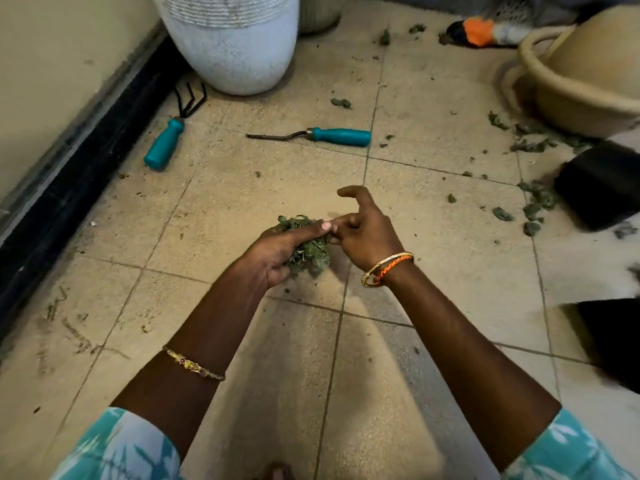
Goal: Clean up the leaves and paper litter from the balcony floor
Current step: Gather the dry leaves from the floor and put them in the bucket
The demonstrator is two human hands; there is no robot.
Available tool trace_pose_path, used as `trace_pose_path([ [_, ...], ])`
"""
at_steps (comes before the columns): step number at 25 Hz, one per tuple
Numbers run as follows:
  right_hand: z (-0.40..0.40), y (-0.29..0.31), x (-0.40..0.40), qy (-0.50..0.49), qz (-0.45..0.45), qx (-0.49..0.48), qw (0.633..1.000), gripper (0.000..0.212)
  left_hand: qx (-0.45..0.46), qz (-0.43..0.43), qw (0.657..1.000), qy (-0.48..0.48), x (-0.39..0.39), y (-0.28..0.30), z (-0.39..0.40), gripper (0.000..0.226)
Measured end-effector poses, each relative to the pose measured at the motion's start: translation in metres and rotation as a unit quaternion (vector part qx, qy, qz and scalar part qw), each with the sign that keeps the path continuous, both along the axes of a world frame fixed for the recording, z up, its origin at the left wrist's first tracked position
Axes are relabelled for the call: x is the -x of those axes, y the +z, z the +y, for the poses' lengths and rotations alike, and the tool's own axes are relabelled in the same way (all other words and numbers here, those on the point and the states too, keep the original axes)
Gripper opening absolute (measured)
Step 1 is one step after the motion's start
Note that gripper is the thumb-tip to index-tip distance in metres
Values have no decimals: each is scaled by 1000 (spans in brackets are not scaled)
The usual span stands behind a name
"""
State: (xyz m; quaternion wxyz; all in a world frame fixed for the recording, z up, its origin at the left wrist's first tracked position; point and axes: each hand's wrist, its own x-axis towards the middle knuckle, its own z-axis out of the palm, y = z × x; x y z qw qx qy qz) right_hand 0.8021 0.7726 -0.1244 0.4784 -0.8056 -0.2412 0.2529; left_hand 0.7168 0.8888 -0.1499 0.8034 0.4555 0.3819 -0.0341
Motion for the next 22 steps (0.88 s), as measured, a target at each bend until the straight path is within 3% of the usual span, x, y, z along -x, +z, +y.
trace_pose_path([
  [1,-7,2,-4,5,-1,4,1000,56,-2,3,1000,-7,-7,-1,-3,53],
  [3,-22,4,-21,-27,-36,11,999,52,-10,10,1000,-8,-22,0,-11,35],
  [6,-55,-11,-82,-111,-193,97,970,31,-51,28,998,20,-43,5,-21,12],
  [10,-91,-48,-152,-4,-252,298,921,49,-60,23,998,-13,-58,13,-29,4],
  [12,-95,-59,-152,36,-286,303,908,39,-56,20,998,-27,-63,14,-37,5],
  [15,-99,-65,-133,-3,-367,259,894,24,-49,22,998,-34,-70,14,-50,7],
  [18,-107,-51,-126,-76,-306,229,921,26,-44,44,997,-49,-79,12,-62,13],
  [20,-112,-38,-121,-171,-170,147,959,17,-34,44,996,-62,-88,13,-77,15],
  [22,-116,-24,-107,-244,3,-7,970,20,-34,42,995,-83,-98,15,-92,20],
])
